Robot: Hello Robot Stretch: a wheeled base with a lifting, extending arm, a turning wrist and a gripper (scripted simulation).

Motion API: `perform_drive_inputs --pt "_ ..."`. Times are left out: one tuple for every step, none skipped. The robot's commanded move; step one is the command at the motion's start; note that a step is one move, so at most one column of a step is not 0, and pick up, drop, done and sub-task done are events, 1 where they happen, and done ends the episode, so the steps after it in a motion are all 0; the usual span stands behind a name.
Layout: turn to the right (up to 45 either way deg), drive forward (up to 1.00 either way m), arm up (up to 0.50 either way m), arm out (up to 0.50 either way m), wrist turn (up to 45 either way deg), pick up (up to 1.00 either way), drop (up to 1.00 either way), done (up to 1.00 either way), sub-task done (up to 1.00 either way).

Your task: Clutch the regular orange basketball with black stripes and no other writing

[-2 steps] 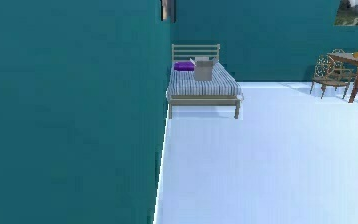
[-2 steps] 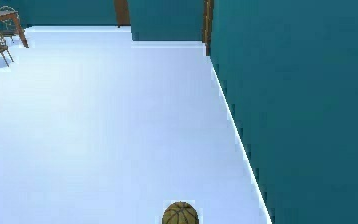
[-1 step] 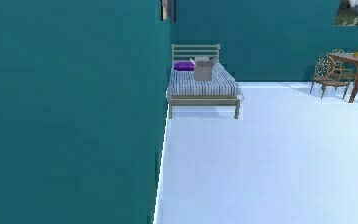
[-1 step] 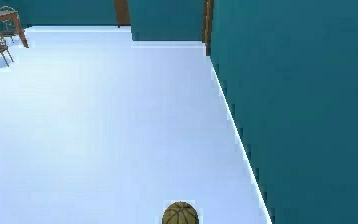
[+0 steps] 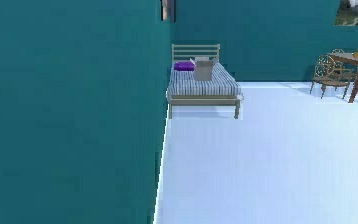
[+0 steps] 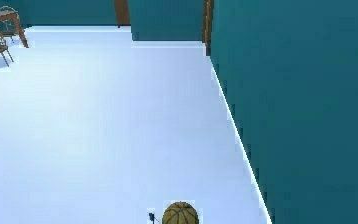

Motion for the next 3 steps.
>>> perform_drive_inputs --pt "0.0 0.0 0.0 0.0 45.0 0.0 0.0 0.0 0.0" --pt "0.0 0.0 0.0 0.0 6.0 0.0 0.0 0.0 0.0" --pt "0.0 0.0 -0.3 0.0 0.0 0.0 0.0 0.0 0.0"
